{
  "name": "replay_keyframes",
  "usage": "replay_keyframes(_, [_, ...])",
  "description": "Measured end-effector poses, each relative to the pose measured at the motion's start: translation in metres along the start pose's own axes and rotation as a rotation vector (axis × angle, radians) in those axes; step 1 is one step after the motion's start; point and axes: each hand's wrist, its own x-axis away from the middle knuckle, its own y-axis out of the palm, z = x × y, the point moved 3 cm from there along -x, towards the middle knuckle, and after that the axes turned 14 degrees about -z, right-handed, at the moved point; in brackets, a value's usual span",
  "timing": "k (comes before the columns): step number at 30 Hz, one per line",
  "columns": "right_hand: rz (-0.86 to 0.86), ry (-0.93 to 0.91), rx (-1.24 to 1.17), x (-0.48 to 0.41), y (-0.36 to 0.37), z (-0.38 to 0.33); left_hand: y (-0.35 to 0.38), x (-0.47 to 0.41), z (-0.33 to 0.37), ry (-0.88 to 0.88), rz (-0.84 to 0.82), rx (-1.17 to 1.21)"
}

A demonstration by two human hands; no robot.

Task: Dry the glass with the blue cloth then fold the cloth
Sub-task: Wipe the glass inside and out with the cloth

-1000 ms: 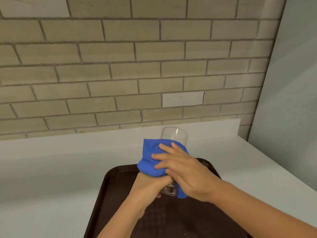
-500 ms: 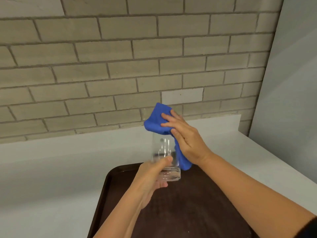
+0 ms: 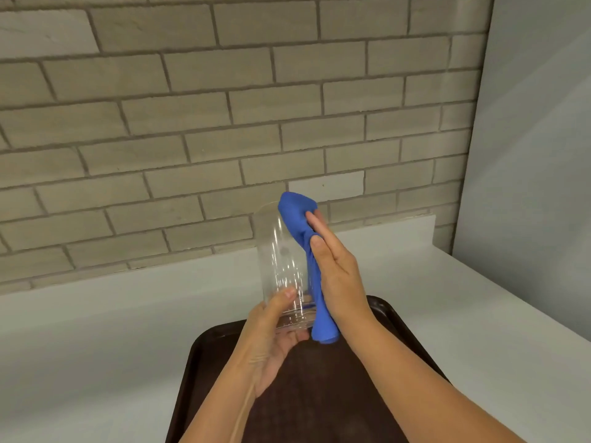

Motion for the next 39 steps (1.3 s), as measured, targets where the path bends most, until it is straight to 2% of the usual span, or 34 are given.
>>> replay_keyframes(6, [0.069,0.055,-0.111,0.009,0.001,-0.001,-0.002,-0.001,-0.001,0.015,-0.012,-0.081])
replay_keyframes(14, [0.079,0.079,-0.007,0.042,0.009,0.008,-0.001,-0.002,-0.007,0.017,-0.033,-0.063])
replay_keyframes(19, [0.075,0.040,0.078,0.002,-0.014,-0.013,0.008,-0.007,-0.003,0.050,-0.077,-0.081])
replay_keyframes(22, [0.137,0.166,-0.091,-0.008,-0.024,-0.007,0.010,-0.010,0.003,0.077,-0.102,-0.179])
replay_keyframes(25, [0.153,0.261,-0.358,0.027,-0.004,0.013,0.005,-0.012,0.014,0.086,-0.089,-0.262])
replay_keyframes(30, [0.234,0.318,-0.557,0.031,-0.001,0.023,0.011,-0.020,0.029,0.004,0.025,-0.567])
replay_keyframes(33, [0.310,0.308,-0.631,0.030,-0.008,0.022,0.022,-0.024,0.039,0.010,0.249,-0.952])
replay_keyframes(35, [0.320,0.301,-0.651,0.033,-0.008,0.024,0.029,-0.020,0.045,0.117,0.366,-1.091])
replay_keyframes(37, [0.302,0.287,-0.605,0.033,-0.004,0.023,0.037,-0.014,0.045,0.223,0.345,-1.183])
replay_keyframes(39, [0.294,0.257,-0.491,0.032,-0.001,0.019,0.041,-0.011,0.042,0.237,0.321,-1.251])
